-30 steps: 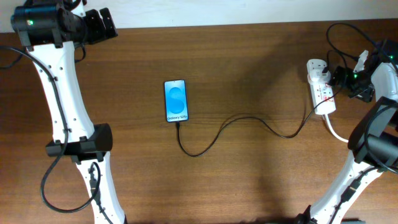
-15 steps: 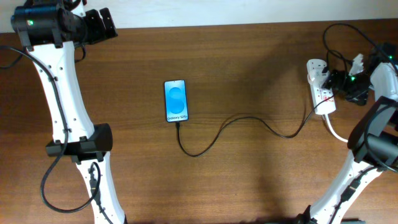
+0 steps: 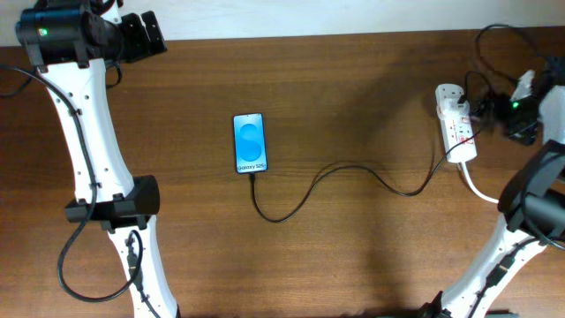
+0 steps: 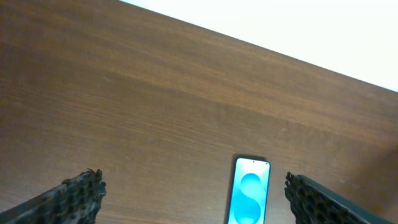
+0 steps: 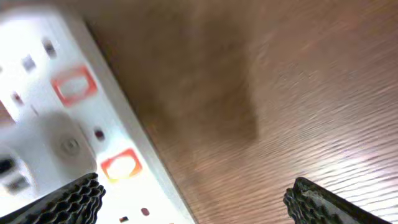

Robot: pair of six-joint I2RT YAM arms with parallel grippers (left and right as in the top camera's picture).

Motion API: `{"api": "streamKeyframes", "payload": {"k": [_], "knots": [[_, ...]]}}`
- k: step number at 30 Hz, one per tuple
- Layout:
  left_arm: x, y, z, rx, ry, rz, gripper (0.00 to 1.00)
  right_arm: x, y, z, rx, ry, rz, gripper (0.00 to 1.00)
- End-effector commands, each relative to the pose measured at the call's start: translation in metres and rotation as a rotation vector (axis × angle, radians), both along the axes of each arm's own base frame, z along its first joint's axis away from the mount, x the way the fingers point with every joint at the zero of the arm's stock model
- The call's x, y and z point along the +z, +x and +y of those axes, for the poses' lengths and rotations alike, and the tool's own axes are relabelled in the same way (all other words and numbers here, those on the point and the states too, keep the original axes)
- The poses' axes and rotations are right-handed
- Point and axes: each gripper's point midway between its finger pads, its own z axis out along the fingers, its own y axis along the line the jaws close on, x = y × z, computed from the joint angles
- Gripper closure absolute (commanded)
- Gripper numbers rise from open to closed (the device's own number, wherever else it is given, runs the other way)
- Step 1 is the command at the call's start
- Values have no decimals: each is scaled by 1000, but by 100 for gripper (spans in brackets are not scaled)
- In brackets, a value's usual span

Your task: Plug charger to phone and switch on socket

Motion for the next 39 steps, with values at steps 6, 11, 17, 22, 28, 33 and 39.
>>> {"api": "streamKeyframes", "payload": {"k": [6, 11, 17, 22, 28, 33, 39], "knots": [[3, -1, 2, 10, 4, -5, 1, 16, 9, -3, -10, -24, -46, 1], [3, -1, 2, 10, 4, -5, 1, -5, 9, 4, 1, 12, -13, 1], [3, -1, 2, 10, 4, -5, 1, -18, 13, 21, 83, 10, 16, 1], [3, -1, 2, 10, 4, -5, 1, -26, 8, 25, 84, 26, 45, 1], [3, -1, 2, 11, 4, -5, 0, -30, 3, 27, 85, 37, 62, 1], [3, -1, 2, 10, 4, -5, 1, -36, 2, 28, 86, 40, 66, 1], [3, -1, 2, 10, 4, -5, 1, -37, 5, 35, 99, 41, 63, 1]]}}
